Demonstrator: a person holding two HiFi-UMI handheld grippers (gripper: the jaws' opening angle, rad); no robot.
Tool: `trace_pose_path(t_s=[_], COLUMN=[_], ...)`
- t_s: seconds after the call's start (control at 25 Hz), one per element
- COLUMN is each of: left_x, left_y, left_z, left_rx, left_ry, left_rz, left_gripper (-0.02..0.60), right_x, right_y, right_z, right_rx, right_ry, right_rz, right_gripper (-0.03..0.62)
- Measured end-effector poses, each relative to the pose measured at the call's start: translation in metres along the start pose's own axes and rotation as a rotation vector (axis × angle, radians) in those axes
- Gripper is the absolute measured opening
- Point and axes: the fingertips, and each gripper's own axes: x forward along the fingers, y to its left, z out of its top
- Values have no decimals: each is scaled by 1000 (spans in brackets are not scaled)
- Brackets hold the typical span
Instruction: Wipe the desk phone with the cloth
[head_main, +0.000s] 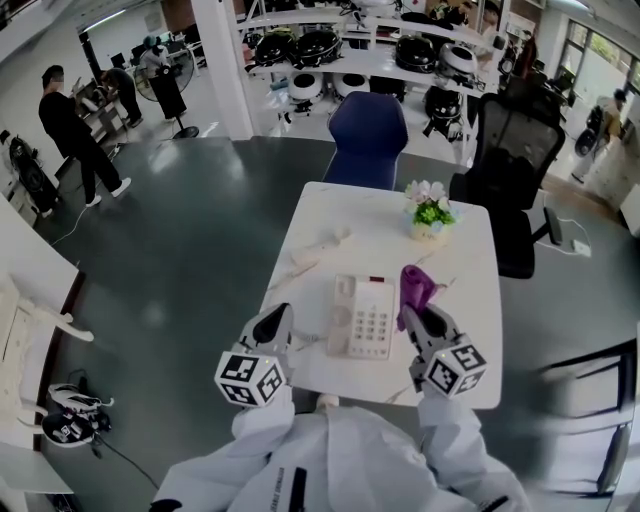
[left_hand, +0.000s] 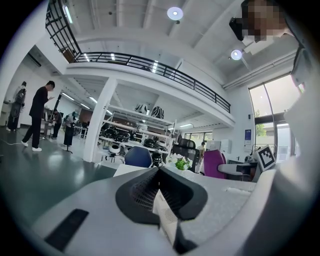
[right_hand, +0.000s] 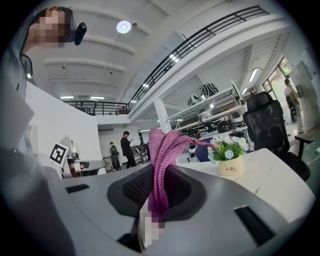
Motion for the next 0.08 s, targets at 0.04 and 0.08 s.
trace_pose_path(t_s=[0.04, 0.08], left_x=[1, 1], left_y=[1, 1], left_z=[-1, -2], left_rx=[0, 0], left_ry=[2, 3], left_rz=[1, 3], left_gripper=[-2, -2], right_x=[1, 2], right_y=[0, 0], right_z=[-1, -3], right_rx=[-18, -35], right_ry=[7, 15], right_rz=[-2, -4], right_gripper=[32, 32])
